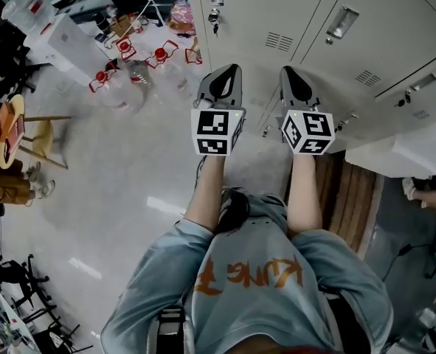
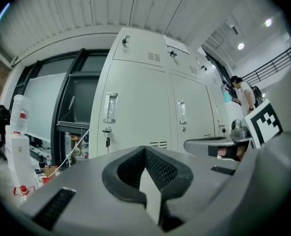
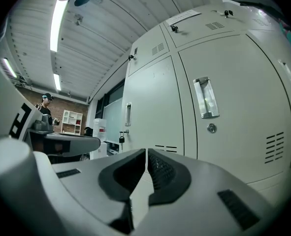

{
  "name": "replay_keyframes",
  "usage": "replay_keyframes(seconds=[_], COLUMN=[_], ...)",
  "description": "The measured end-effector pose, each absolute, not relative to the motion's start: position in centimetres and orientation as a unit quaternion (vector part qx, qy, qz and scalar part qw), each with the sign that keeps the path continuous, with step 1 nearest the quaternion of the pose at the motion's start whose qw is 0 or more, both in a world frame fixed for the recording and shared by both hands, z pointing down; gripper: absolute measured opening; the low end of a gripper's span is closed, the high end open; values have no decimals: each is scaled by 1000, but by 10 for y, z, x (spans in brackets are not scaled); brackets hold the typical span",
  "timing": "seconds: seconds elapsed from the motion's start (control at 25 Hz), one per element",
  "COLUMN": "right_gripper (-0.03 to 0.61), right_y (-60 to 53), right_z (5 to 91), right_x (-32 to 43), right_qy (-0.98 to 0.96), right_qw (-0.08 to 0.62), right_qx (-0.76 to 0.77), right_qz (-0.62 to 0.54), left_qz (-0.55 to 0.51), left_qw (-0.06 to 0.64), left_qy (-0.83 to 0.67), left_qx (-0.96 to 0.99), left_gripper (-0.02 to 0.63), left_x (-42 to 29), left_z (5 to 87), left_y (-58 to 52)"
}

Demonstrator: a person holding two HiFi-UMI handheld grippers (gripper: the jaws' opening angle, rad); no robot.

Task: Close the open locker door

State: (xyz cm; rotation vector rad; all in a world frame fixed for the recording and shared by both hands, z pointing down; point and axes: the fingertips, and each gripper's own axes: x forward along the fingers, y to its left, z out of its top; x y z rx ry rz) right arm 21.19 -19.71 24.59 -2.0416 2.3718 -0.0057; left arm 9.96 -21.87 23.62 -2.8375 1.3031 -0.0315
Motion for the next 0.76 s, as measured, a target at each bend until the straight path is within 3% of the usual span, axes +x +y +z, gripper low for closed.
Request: replay_keyframes(seconds=[0.76], right_gripper=[37], right_y=[-196], right_z=[235], right_x=[221], right_qy=[769], right_qw=[10], right_qx=[-639], right_qz=[13], left_qz=[-12], left_qw=[24], left_qy=[420], left_qx=[-907], left_gripper=[18], left_x=[116], left_z=[227], left_y=[-217])
